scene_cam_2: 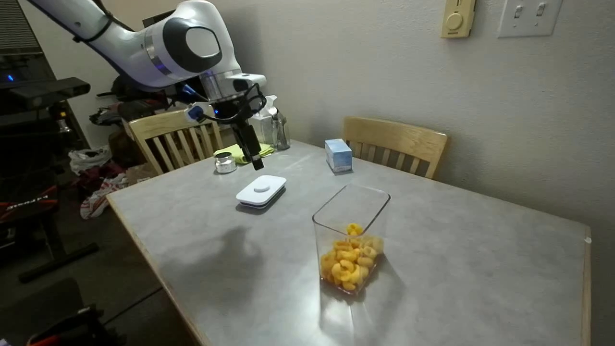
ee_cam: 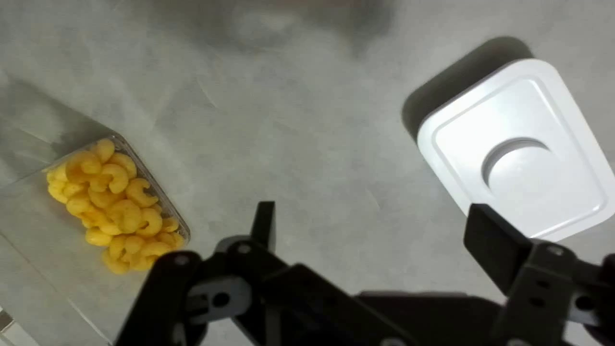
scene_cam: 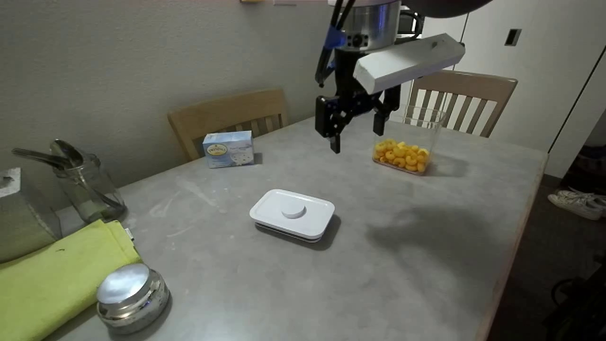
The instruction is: Push the button on the lid then take the lid off the container and place it on the table
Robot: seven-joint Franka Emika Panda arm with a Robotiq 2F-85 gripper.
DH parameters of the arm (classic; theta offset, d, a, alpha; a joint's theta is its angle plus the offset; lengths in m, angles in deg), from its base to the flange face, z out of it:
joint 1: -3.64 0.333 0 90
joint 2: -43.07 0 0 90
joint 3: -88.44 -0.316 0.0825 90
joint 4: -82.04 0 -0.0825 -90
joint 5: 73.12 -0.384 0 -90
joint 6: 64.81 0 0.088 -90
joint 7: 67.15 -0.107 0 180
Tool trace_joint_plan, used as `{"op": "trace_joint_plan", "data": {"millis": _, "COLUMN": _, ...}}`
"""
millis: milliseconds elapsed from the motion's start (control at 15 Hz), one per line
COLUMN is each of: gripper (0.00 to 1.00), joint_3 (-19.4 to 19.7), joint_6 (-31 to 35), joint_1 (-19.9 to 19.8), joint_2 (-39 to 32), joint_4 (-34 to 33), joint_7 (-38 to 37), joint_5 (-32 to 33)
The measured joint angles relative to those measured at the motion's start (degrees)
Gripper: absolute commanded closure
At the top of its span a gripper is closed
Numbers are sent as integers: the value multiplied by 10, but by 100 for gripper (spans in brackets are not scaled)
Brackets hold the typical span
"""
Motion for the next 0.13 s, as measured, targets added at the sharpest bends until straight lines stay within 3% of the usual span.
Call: {"op": "trace_joint_plan", "data": {"millis": 133, "gripper": 0, "joint_3": -4, "joint_6": 1, "joint_1": 0, "joint_2": 2, "joint_4": 3, "joint_7": 0, "joint_5": 0}}
